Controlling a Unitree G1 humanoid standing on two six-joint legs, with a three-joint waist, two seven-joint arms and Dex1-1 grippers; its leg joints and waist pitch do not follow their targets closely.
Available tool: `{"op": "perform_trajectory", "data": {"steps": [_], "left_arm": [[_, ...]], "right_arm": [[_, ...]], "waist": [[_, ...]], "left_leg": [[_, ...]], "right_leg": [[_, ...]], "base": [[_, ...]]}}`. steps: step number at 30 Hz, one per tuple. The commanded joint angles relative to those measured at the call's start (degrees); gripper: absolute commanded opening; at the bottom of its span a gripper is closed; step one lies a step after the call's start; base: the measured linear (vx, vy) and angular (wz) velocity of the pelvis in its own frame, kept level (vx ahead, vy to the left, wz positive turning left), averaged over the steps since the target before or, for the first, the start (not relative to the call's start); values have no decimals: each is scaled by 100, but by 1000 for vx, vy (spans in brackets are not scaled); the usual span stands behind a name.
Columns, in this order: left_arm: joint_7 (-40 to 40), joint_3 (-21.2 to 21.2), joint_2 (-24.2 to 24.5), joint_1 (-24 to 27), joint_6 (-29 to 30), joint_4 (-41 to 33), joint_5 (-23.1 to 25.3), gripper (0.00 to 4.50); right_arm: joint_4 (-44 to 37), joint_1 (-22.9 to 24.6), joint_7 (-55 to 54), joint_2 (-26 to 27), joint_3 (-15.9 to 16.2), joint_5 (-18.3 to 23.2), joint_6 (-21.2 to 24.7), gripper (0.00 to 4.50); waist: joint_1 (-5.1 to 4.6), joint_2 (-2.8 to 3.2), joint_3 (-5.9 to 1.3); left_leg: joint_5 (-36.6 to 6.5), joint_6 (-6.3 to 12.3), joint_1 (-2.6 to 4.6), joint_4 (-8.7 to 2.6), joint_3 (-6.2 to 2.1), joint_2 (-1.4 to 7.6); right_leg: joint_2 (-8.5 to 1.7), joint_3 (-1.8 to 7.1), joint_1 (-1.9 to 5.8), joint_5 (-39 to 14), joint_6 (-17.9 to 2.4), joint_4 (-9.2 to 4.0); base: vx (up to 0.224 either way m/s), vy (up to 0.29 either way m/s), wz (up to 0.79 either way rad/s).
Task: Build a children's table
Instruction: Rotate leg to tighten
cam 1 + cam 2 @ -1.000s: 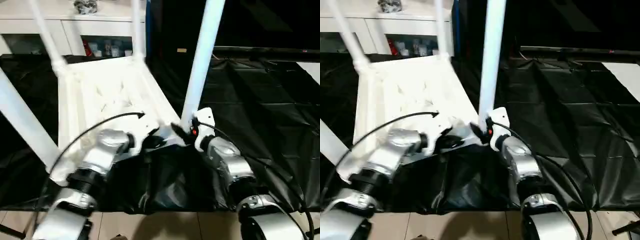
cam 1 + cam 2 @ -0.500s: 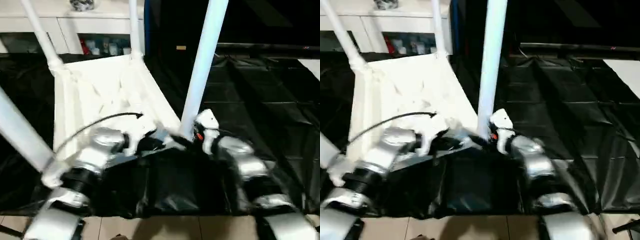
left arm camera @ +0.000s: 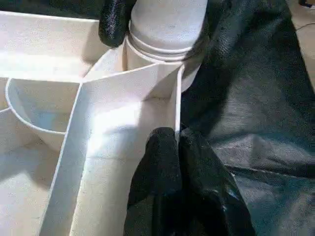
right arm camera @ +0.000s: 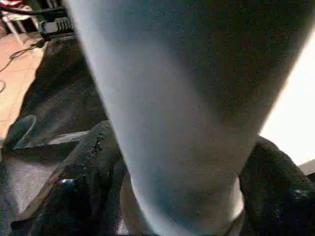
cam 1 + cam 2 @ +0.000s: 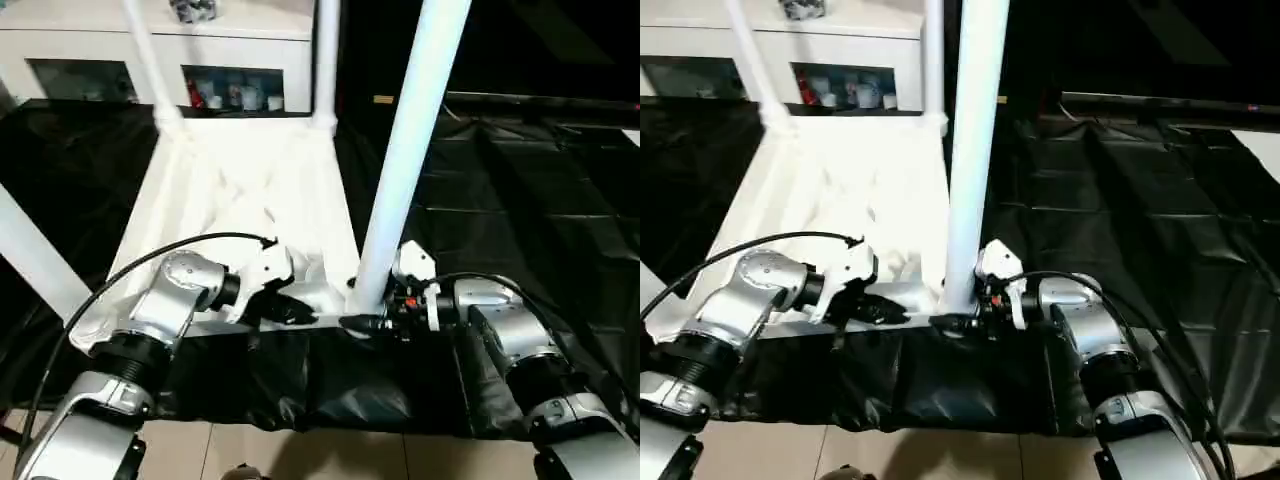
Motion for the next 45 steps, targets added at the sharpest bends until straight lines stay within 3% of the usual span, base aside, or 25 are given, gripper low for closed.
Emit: {"op": "perform_trajectory", "data": {"steps": [1,6,8,11,15,16,17,19,21,22,23,27,30,32,33,34,35,40,43,45], "left_arm": [[101,-115,-191,-85,-96,-237,-148,0],[111,-98,-208,-74,-108,-213,-153,0],[128,-84,-221,-72,-108,-206,-149,0],[214,-56,-269,-34,-77,-230,-169,0],[358,-24,-315,0,-61,-245,-189,0],[513,38,-369,-7,-18,-243,-198,0],[622,83,-407,-14,12,-238,-206,0],[1025,180,-523,-76,34,-135,-143,0],[1401,218,-625,-131,34,-54,-35,0],[1495,227,-650,-145,35,-35,-7,0],[1665,242,-743,-164,98,-30,17,0],[2449,263,-1193,-223,372,-44,197,0],[2843,252,-1493,-238,573,-109,254,0],[2979,226,-1619,-246,608,-129,270,0],[2992,212,-1639,-245,602,-134,274,0],[2992,198,-1657,-243,593,-139,272,0],[2974,182,-1674,-240,578,-145,265,0],[2580,141,-1504,-155,395,-245,238,0],[2093,86,-1255,-72,210,-335,122,0],[1916,82,-1178,-49,204,-372,63,0]], "right_arm": [[-161,161,603,255,674,25,153,319],[-261,219,638,257,672,29,215,283],[-283,233,631,261,671,32,229,269],[-405,317,617,272,670,52,313,266],[-445,389,459,311,599,91,338,263],[-396,387,197,405,487,104,314,262],[-366,384,10,473,408,110,303,262],[-103,286,-780,721,167,20,175,262],[64,213,-1319,891,21,-41,85,261],[99,196,-1449,932,-15,-55,68,261],[224,144,-1827,1062,-119,-71,88,261],[579,32,-3031,1574,-312,-184,123,261],[908,-113,-4100,1897,-474,-352,124,261],[975,-123,-4190,2004,-427,-417,-36,261],[970,-114,-4150,2017,-391,-438,-91,261],[955,-102,-4094,2031,-367,-442,-128,296],[926,-87,-4012,2047,-355,-421,-143,317],[765,-107,-3593,1864,-404,-298,-132,361],[708,-107,-2983,1527,-220,-293,-279,369],[592,-62,-2573,1387,-148,-218,-314,369]], "waist": [[-16,14,-329],[1,33,-342],[1,21,-338],[7,58,-334],[3,48,-332],[-3,17,-329],[0,24,-323],[-8,-2,-302],[-50,-13,-277],[-55,-16,-276],[-83,-30,-262],[-205,-26,-252],[-280,-19,-257],[-292,-13,-268],[-286,-15,-272],[-281,10,-276],[-283,-8,-286],[-281,21,-301],[-284,20,-317],[-286,9,-331]], "left_leg": [[-1341,204,66,-368,-95,251],[-1216,232,60,-349,-87,240],[-1248,226,60,-351,-86,238],[-1338,182,67,-363,-97,246],[-1433,135,76,-372,-98,244],[-1424,137,71,-374,-95,244],[-1435,128,70,-376,-96,245],[-1557,90,75,-392,-99,244],[-1840,-43,113,-418,-130,230],[-1892,-69,125,-420,-139,233],[-1951,-80,102,-439,-158,221],[-2092,-102,101,-452,-189,208],[-2071,-135,86,-454,-199,190],[-2036,-67,74,-447,-195,185],[-2011,-26,81,-440,-180,188],[-2006,-12,84,-438,-176,188],[-1924,25,62,-439,-167,187],[-1702,98,37,-428,-145,188],[-1671,147,26,-417,-147,184],[-1461,236,17,-387,-132,187]], "right_leg": [[-352,253,254,-1138,-1297,-353],[-337,245,260,-821,-1369,-323],[-335,245,263,-845,-1375,-327],[-342,245,265,-964,-1343,-339],[-340,247,263,-1080,-1307,-356],[-337,246,265,-1087,-1302,-360],[-344,250,261,-1136,-1294,-359],[-360,254,248,-1462,-1219,-392],[-393,255,210,-2249,-992,-486],[-398,257,196,-2384,-943,-499],[-400,248,210,-2638,-829,-528],[-395,239,177,-2972,-656,-584],[-386,233,168,-2932,-661,-575],[-388,239,172,-2864,-640,-587],[-375,250,156,-2688,-672,-585],[-371,255,155,-2584,-705,-577],[-354,258,179,-2316,-767,-548],[-335,262,225,-1627,-998,-471],[-334,252,259,-1479,-1055,-449],[-325,254,273,-1065,-1179,-404]], "base": [[0,0,0],[0,0,0],[0,0,0],[0,0,0],[0,0,0],[0,0,0],[0,0,0],[0,0,0],[0,0,0],[0,0,0],[0,0,0],[0,0,0],[0,0,0],[0,0,0],[0,0,0],[0,0,0],[0,0,0],[0,0,0],[0,0,0],[0,0,0]]}}
